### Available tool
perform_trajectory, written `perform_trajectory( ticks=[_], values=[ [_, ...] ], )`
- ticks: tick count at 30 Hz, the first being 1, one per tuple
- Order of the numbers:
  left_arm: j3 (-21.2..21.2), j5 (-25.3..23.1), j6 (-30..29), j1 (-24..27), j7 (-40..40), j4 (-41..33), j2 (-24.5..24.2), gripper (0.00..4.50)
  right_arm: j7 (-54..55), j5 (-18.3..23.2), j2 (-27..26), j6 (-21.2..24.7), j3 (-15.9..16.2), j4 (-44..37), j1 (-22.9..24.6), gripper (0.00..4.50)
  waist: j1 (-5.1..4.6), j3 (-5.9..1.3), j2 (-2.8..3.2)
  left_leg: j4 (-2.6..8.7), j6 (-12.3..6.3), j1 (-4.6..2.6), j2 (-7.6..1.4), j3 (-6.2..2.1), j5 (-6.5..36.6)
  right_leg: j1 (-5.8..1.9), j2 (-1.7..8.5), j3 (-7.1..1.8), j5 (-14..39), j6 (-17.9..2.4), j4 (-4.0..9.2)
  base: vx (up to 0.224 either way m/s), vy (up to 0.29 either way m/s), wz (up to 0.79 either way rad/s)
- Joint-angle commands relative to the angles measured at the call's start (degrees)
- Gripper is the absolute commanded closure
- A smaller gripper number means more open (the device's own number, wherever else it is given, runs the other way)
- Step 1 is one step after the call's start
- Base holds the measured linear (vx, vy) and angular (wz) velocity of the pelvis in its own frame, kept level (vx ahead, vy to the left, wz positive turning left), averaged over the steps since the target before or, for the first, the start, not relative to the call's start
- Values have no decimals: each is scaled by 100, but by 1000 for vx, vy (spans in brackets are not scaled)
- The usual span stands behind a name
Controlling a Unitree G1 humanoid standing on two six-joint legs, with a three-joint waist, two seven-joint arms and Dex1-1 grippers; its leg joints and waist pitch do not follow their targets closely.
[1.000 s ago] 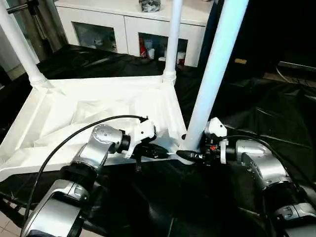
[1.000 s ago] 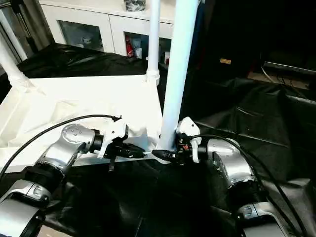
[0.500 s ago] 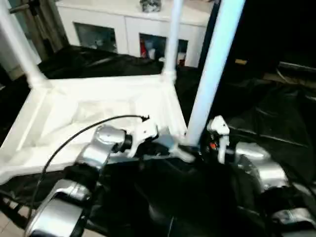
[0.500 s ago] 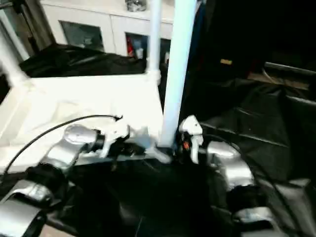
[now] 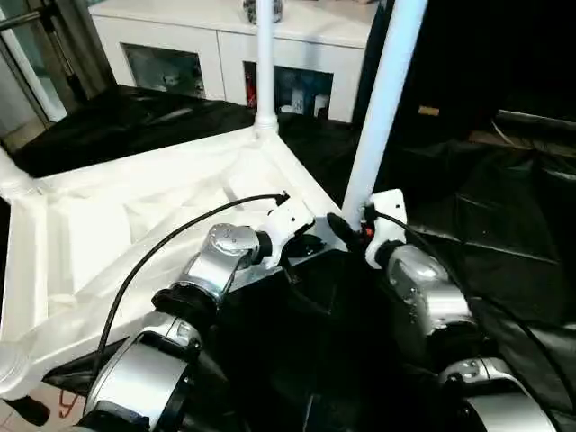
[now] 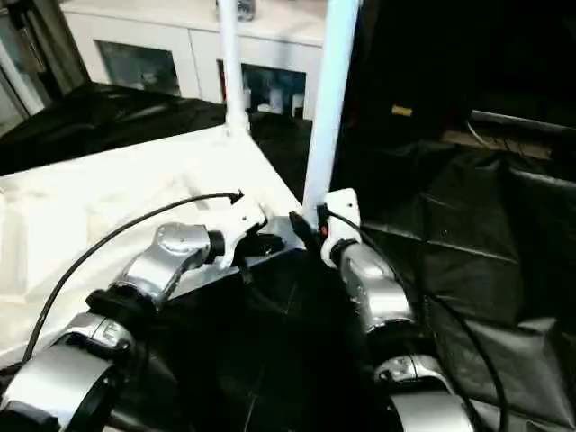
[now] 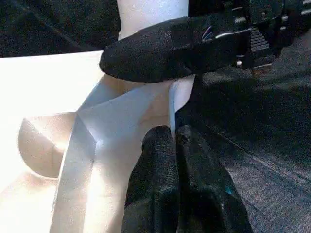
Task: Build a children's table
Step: Rotate leg to tighten
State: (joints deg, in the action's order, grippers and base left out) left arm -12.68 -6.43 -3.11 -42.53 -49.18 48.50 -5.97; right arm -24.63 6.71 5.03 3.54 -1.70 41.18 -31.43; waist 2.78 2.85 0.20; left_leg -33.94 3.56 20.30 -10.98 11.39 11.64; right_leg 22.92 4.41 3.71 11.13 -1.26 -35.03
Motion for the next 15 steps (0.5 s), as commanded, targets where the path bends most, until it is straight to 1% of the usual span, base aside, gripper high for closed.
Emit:
perform_trajectory(
  ticks=[1, 2, 3, 4, 5, 7, 8, 9, 10, 11, 12, 13, 14, 15],
  values=[
    [-82, 254, 307, 15, -269, -275, 208, 450, -611, 95, -226, 210, 336, 42, 61, 116, 1, -369, -67, 360, -545, -3, -224, -110, 550, -324, 419, -286, 527, -1398, 392, 0, 0, 0],
    [-88, 262, 323, 38, -340, -296, 174, 450, -656, 83, -188, 201, 336, 32, 58, 109, -7, -374, -66, 355, -572, -4, -230, -109, 530, -323, 420, -286, 423, -1431, 379, 0, 0, 0],
    [-102, 297, 352, 102, -542, -359, 74, 450, -820, -11, -26, 153, 422, -20, 73, 99, -8, -378, -70, 352, -595, 2, -231, -115, 511, -338, 426, -280, 365, -1462, 369, 0, 0, 0],
    [-109, 311, 363, 126, -617, -381, 40, 450, -901, -38, 34, 140, 460, -46, 86, 85, -13, -376, -61, 348, -614, 6, -229, -110, 510, -336, 423, -280, 343, -1475, 368, 0, 0, 0],
    [-124, 329, 381, 164, -737, -414, -22, 450, -1100, -42, 143, 96, 521, -97, 119, 74, -19, -372, -66, 347, -636, 4, -228, -105, 530, -332, 421, -277, 354, -1494, 375, 0, 0, 0],
    [-139, 345, 395, 207, -872, -445, -95, 450, -1384, -17, 274, 46, 593, -173, 170, 74, -21, -363, -63, 349, -632, -3, -234, -102, 614, -324, 426, -283, 483, -1493, 391, 0, 0, 0],
    [-161, 373, 431, 257, -1084, -488, -198, 450, -1830, 48, 465, 7, 691, -335, 260, 74, -9, -355, -72, 355, -621, -7, -237, -107, 668, -333, 423, -278, 579, -1472, 405, 0, 0, 0],
    [-170, 386, 446, 273, -1169, -505, -236, 450, -1997, 84, 534, 11, 720, -405, 296, 74, 0, -346, -66, 356, -615, -14, -248, -96, 746, -312, 418, -287, 653, -1449, 416, 0, 0, 0],
    [-181, 411, 460, 307, -1336, -547, -307, 450, -2345, 167, 657, 55, 748, -549, 370, 74, 9, -344, -77, 363, -611, -17, -253, -101, 771, -324, 419, -281, 692, -1444, 416, 0, 0, 0],
    [-189, 434, 476, 330, -1462, -582, -359, 450, -2576, 219, 748, 80, 765, -653, 419, 74, 32, -349, -72, 361, -620, -7, -263, -99, 756, -330, 410, -279, 671, -1438, 401, 0, 0, 0],
    [-198, 452, 502, 359, -1595, -618, -427, 450, -2881, 285, 874, 133, 795, -784, 481, 74, 41, -350, -86, 355, -632, -4, -263, -94, 732, -328, 408, -280, 636, -1438, 396, 0, 0, 0],
    [-200, 451, 525, 371, -1648, -627, -463, 450, -3049, 298, 940, 163, 816, -839, 507, 74, 57, -350, -78, 356, -643, 0, -273, -94, 703, -325, 412, -280, 610, -1442, 388, 0, 0, 0],
    [-204, 448, 546, 380, -1694, -627, -497, 450, -3188, 302, 1004, 178, 851, -889, 533, 74, 61, -350, -88, 353, -647, -2, -270, -92, 693, -321, 406, -276, 602, -1443, 389, 0, 0, 0],
    [-208, 446, 561, 387, -1730, -629, -522, 450, -3291, 303, 1052, 186, 879, -926, 552, 74, 72, -353, -84, 351, -638, -4, -271, -91, 665, -306, 415, -274, 602, -1457, 382, 0, 0, 0]
  ],
)
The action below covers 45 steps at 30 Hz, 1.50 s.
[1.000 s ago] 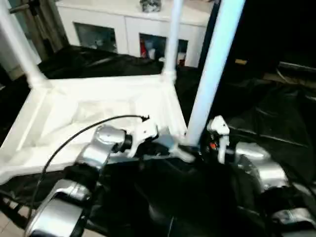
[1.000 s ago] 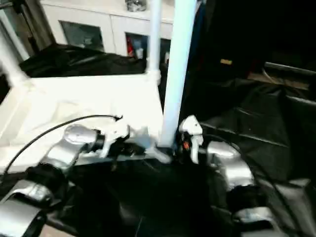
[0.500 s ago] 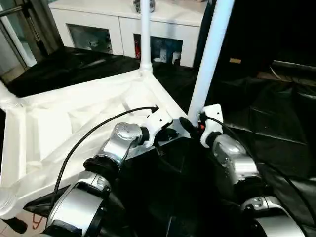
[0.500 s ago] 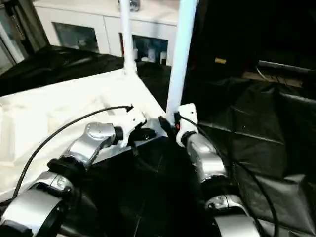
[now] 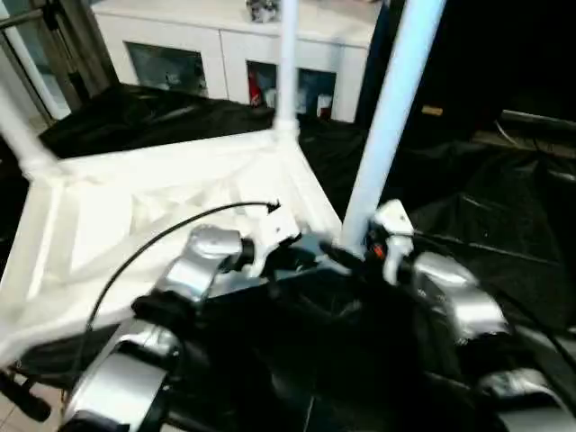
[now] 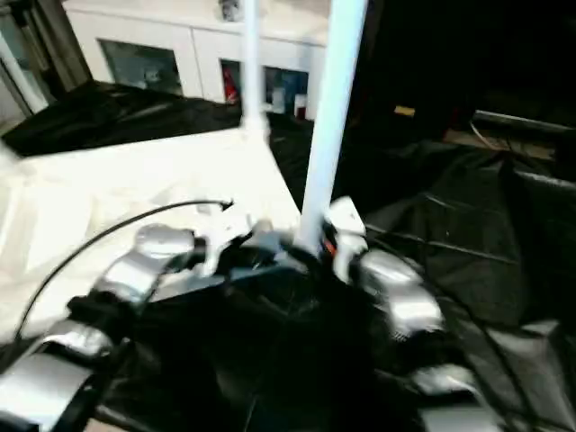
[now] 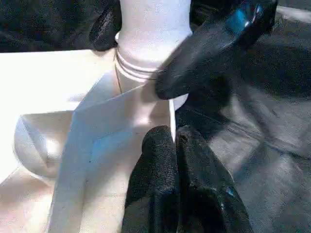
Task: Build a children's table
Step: Rotate leg to tighten
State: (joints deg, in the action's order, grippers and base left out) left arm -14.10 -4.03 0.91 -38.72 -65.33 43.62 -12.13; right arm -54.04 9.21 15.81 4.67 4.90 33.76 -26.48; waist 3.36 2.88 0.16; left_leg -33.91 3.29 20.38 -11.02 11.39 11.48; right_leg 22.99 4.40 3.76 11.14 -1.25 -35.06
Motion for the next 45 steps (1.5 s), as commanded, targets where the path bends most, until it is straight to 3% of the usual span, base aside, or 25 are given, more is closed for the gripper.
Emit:
perform_trajectory(
  ticks=[1, 7, 8, 14, 16, 23, 25, 27, 29, 32, 35, 38, 42, 43, 45],
  values=[
    [-74, 215, 167, 28, -211, -169, 38, 450, -551, 63, 79, 126, 281, -257, 92, 74, 15, -356, -80, 346, -598, -10, -263, -91, 692, -317, 417, -278, 637, -1455, 388, 0, 0, 0],
    [-102, 289, 208, 131, -655, -304, -205, 450, -1174, 145, 420, 290, 427, -473, 175, 74, 54, -364, -86, 341, -602, -7, -267, -93, 622, -318, 415, -276, 584, -1451, 371, 0, 0, 0],
    [-110, 315, 196, 157, -734, -340, -248, 450, -1257, 185, 451, 375, 433, -515, 184, 100, 54, -363, -89, 343, -605, -2, -272, -96, 612, -320, 421, -276, 563, -1463, 365, 0, 0, 0],
    [-109, 350, 181, 236, -964, -431, -346, 450, -1435, 254, 492, 533, 434, -619, 212, 125, 47, -356, -85, 352, -532, -11, -272, -94, 672, -306, 414, -274, 719, -1439, 383, 0, 0, 0],
    [-103, 357, 168, 240, -975, -443, -352, 450, -1457, 287, 493, 580, 445, -656, 227, 151, 50, -361, -81, 351, -528, -16, -273, -96, 645, -305, 414, -274, 683, -1438, 377, 0, 0, 0],
    [-53, 351, 130, 201, -668, -407, -228, 450, -1188, 288, 346, 667, 371, -660, 314, 188, 62, -364, -85, 346, -512, -11, -266, -95, 618, -308, 420, -273, 646, -1443, 375, 0, 0, 0],
    [31, 260, 41, 48, -179, -231, -23, 450, -441, 204, 43, 589, 169, -394, 265, 189, 42, -350, -74, 358, -459, -22, -275, -97, 698, -282, 421, -279, 774, -1420, 396, 0, 0, 0],
    [70, 162, 9, -89, 229, -73, 132, 450, 265, 2, -177, 446, 86, -98, 168, 189, -2, -347, -87, 370, -307, -25, -245, -118, 810, -295, 442, -279, 1160, -1315, 441, 0, 0, 0],
    [84, 131, -12, -146, 390, -7, 204, 450, 569, -113, -267, 363, 76, 34, 128, 191, -36, -341, -79, 371, -246, -35, -234, -113, 797, -278, 422, -285, 1186, -1286, 453, 0, 0, 0],
    [144, 28, -99, -345, 1015, 201, 457, 450, 1455, -234, -585, 370, -83, 378, -19, 191, -55, -338, -76, 371, -240, -46, -223, -109, 855, -274, 418, -290, 1275, -1243, 471, 0, 0, 0],
    [199, -21, -204, -534, 1625, 370, 763, 450, 2337, -330, -966, 343, -241, 650, -180, 191, -55, -353, -72, 374, -257, -35, -226, -121, 720, -299, 417, -287, 1033, -1269, 440, 0, 0, 0],
    [209, -5, -234, -588, 1748, 416, 897, 450, 2758, -433, -1147, 283, -257, 776, -289, 191, -61, -366, -65, 368, -282, -33, -227, -116, 606, -299, 419, -292, 783, -1335, 412, 0, 0, 0],
    [134, 1, -115, -550, 1531, 380, 909, 450, 2536, -297, -1287, 77, -243, 788, -385, 191, -48, -380, -57, 347, -469, -24, -222, -105, 480, -321, 421, -292, 373, -1433, 379, 0, 0, 0],
    [123, 5, -99, -543, 1498, 377, 897, 450, 2492, -243, -1299, 81, -276, 786, -392, 135, -49, -371, -62, 351, -500, -21, -222, -102, 568, -325, 422, -293, 441, -1443, 390, 0, 0, 0],
    [73, 53, -20, -424, 1114, 265, 728, 450, 2038, -110, -1152, 130, -291, 656, -397, 117, -43, -371, -72, 354, -520, -25, -228, -106, 610, -329, 428, -293, 527, -1441, 395, 0, 0, 0]
  ],
)
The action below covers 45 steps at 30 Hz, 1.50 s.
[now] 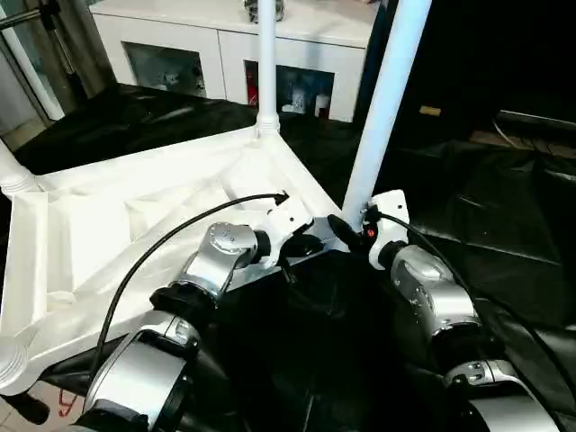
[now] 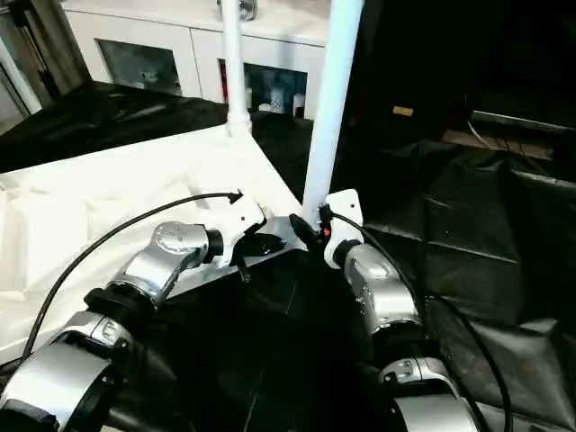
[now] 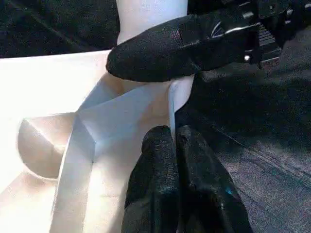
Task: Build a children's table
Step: Rotate leg to tighten
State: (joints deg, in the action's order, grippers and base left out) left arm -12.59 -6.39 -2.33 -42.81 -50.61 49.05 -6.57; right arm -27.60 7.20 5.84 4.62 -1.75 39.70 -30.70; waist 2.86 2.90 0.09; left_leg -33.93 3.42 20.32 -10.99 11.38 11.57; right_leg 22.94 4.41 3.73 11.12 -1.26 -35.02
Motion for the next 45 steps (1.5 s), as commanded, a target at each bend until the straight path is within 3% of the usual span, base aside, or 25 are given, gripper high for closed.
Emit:
perform_trajectory(
  ticks=[1, 3, 10, 14, 23, 24, 28, 31, 39, 43, 45],
  values=[
    [-82, 295, 310, -2, -393, -290, 156, 450, -643, 87, -132, 128, 384, 48, 27, 117, 6, -371, -68, 357, -540, -11, -229, -108, 591, -329, 428, -286, 527, -1439, 391, 0, 0, 0],
    [-98, 307, 349, 40, -513, -315, 86, 450, -761, 20, -10, 1, 450, 38, 34, 96, -10, -377, -64, 351, -566, -9, -235, -109, 532, -327, 424, -285, 402, -1474, 371, 0, 0, 0],
    [-169, 380, 482, 220, -1193, -486, -241, 450, -2051, 121, 542, -137, 729, -446, 289, 96, 32, -367, -55, 345, -654, -9, -256, -94, 606, -321, 413, -281, 365, -1515, 366, 0, 0, 0],
    [-176, 438, 538, 287, -1621, -579, -469, 450, -3216, 312, 972, 66, 903, -930, 551, 96, 104, -364, -68, 341, -671, -4, -274, -90, 660, -334, 413, -274, 446, -1498, 364, 0, 0, 0],
    [-212, 577, 525, 475, -2275, -815, -833, 450, -4062, 506, 1399, 447, 1135, -1290, 746, 96, 121, -362, -40, 353, -556, -10, -276, -97, 703, -310, 411, -268, 580, -1493, 374, 0, 0, 0],
    [-210, 589, 511, 490, -2329, -835, -857, 450, -4107, 523, 1413, 497, 1131, -1324, 757, 120, 117, -365, -44, 353, -541, -11, -278, -97, 698, -306, 410, -267, 563, -1492, 371, 0, 0, 0],
    [-197, 607, 463, 535, -2454, -912, -896, 450, -4186, 557, 1420, 641, 1105, -1408, 774, 133, 120, -366, -42, 355, -511, -7, -280, -100, 680, -311, 418, -269, 553, -1495, 369, 0, 0, 0],
    [-204, 615, 454, 539, -2453, -923, -892, 450, -4184, 600, 1410, 707, 1118, -1434, 772, 170, 123, -368, -43, 353, -493, -11, -276, -100, 672, -308, 418, -268, 562, -1487, 369, 0, 0, 0],
    [-182, 583, 448, 493, -2219, -853, -765, 450, -3999, 628, 1270, 809, 1054, -1472, 837, 186, 128, -372, -49, 347, -496, -12, -273, -96, 627, -310, 417, -268, 542, -1483, 366, 0, 0, 0],
    [-112, 443, 382, 337, -1567, -653, -513, 450, -3010, 376, 899, 641, 878, -1034, 718, 187, 118, -353, -46, 367, -384, -23, -264, -106, 776, -294, 424, -270, 882, -1396, 411, 0, 0, 0],
    [-88, 375, 359, 245, -1250, -549, -392, 450, -2529, 242, 729, 512, 826, -805, 642, 188, 44, -335, -42, 387, -220, -39, -245, -117, 938, -273, 430, -273, 1261, -1307, 460, 0, 0, 0]
  ],
)
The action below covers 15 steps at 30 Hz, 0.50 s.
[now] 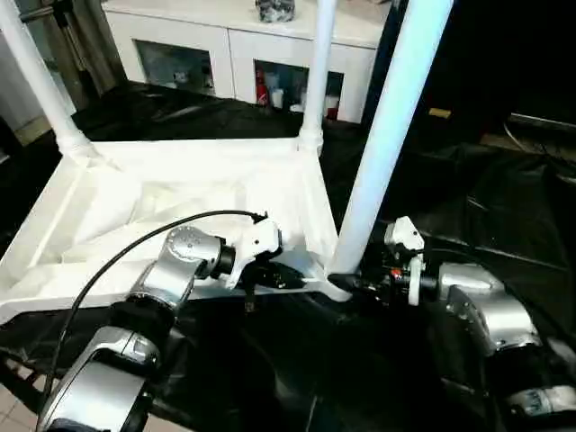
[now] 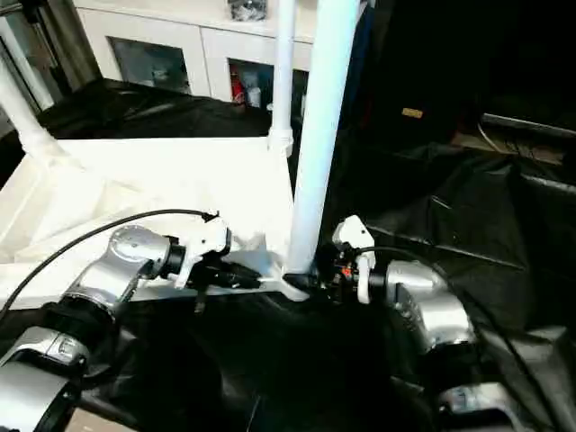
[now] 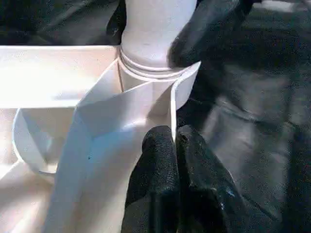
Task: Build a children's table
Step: Rotate leg to tighten
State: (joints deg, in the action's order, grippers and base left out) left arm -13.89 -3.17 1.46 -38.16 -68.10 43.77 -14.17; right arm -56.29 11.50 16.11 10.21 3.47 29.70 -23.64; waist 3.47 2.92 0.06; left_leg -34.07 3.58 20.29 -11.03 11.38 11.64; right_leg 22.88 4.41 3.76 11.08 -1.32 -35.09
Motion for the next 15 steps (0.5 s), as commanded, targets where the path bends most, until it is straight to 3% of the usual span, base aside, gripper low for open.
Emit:
perform_trajectory(
  ticks=[1, 5, 7, 10, 12, 13, 15],
  values=[
    [56, 10, -29, -279, 696, 49, 443, 450, 637, -269, -401, -131, 277, 340, -113, 188, -25, -334, -32, 407, -212, -44, -241, -130, 989, -275, 437, -272, 1368, -1279, 478, 0, 0, 0],
    [120, -96, -162, -562, 1557, 317, 913, 450, 2427, -526, -1023, -234, 2, 1029, -498, 189, -93, -326, -6, 419, -60, -61, -228, -140, 1108, -247, 432, -280, 1673, -1172, 514, 0, 0, 0],
    [134, -110, -179, -601, 1711, 348, 1005, 450, 2708, -557, -1143, -262, -54, 1118, -567, 189, -104, -333, -23, 414, -78, -55, -216, -141, 1098, -263, 429, -277, 1673, -1146, 523, 0, 0, 0],
    [137, -111, -186, -635, 1855, 379, 1104, 450, 3016, -633, -1280, -285, -97, 1209, -644, 189, -121, -353, -2, 409, -207, -26, -222, -133, 909, -273, 405, -286, 1119, -1227, 472, 0, 0, 0],
    [68, -110, -107, -588, 1729, 315, 1206, 450, 3032, -780, -1406, -608, 8, 1309, -749, 189, -125, -381, -4, 386, -308, -10, -217, -125, 727, -297, 413, -285, 666, -1354, 420, 0, 0, 0],
    [53, -112, -73, -585, 1704, 326, 1215, 450, 3029, -766, -1424, -690, 2, 1360, -777, 133, -125, -381, -4, 386, -308, -10, -217, -125, 727, -297, 413, -285, 666, -1354, 420, 0, 0, 0],
    [52, -112, -71, -584, 1702, 326, 1215, 450, 3029, -765, -1426, -695, 2, 1363, -778, 119, -122, -381, 0, 375, -452, -2, -216, -117, 608, -313, 412, -284, 408, -1454, 396, 0, 0, 0]
  ],
)
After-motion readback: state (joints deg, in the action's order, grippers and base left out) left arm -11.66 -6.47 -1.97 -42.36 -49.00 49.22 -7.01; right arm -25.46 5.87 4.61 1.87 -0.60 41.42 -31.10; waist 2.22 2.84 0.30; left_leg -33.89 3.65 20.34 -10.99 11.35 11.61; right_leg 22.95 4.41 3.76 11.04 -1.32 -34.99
